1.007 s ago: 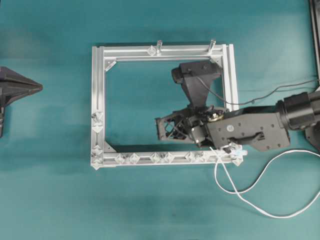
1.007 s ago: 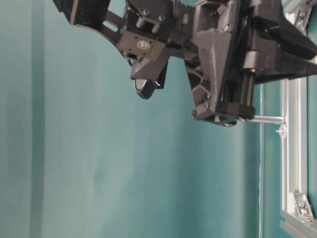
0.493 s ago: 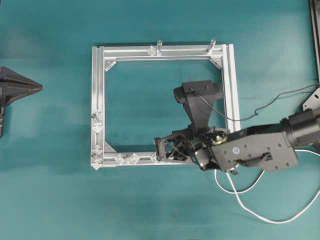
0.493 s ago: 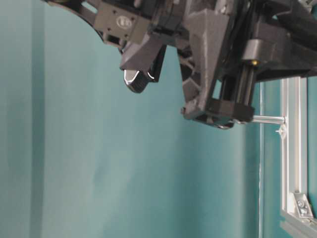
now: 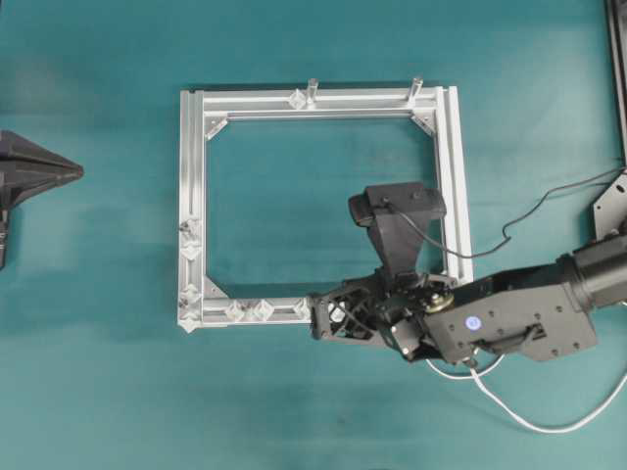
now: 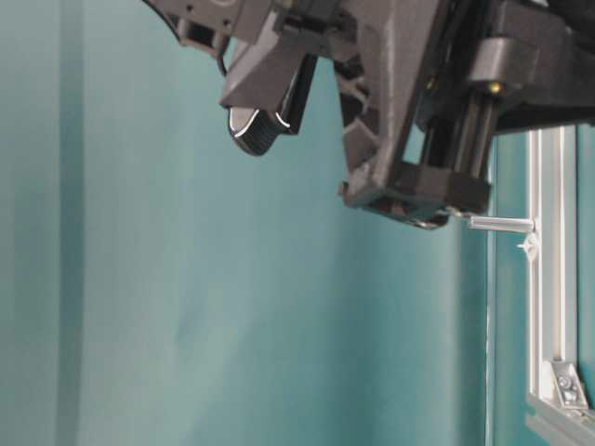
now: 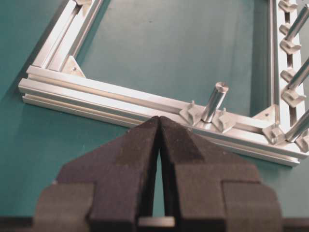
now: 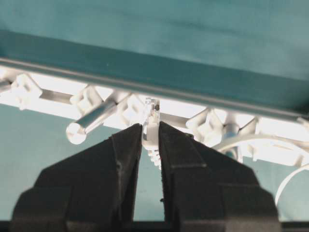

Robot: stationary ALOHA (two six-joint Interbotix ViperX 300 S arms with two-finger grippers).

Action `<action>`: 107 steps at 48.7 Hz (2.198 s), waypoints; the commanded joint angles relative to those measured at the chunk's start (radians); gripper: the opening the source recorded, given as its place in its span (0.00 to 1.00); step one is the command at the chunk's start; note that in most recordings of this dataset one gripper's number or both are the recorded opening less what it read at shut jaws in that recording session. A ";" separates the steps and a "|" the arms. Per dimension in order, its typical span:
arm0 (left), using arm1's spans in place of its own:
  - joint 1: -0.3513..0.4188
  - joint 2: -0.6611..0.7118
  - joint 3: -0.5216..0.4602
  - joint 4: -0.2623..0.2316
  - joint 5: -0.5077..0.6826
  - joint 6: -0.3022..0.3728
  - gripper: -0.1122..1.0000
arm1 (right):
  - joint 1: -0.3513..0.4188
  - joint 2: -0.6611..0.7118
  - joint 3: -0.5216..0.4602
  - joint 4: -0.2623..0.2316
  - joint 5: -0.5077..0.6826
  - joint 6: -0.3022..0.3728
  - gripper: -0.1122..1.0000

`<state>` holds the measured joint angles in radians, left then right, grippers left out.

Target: Move the cable alternately left and right between 8 closely spaced pins so it hooks onto each one.

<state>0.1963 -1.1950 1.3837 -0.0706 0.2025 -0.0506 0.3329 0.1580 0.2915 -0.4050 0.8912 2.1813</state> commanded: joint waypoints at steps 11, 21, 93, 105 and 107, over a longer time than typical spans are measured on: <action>-0.002 0.008 -0.017 0.003 -0.003 -0.006 0.15 | 0.014 -0.003 -0.031 -0.002 0.000 0.005 0.22; -0.002 0.008 -0.017 0.003 -0.003 -0.006 0.15 | 0.014 -0.003 -0.031 -0.002 0.003 0.005 0.22; -0.002 0.008 -0.018 0.003 -0.003 -0.006 0.15 | 0.160 0.074 -0.147 0.034 0.035 0.098 0.22; -0.003 0.008 -0.018 0.003 -0.003 -0.006 0.15 | 0.152 0.081 -0.166 0.021 0.051 0.097 0.22; -0.002 0.008 -0.018 0.003 -0.003 -0.006 0.15 | 0.147 0.089 -0.176 0.015 0.048 0.092 0.22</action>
<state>0.1963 -1.1950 1.3837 -0.0690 0.2040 -0.0506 0.4878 0.2546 0.1503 -0.3774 0.9419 2.2780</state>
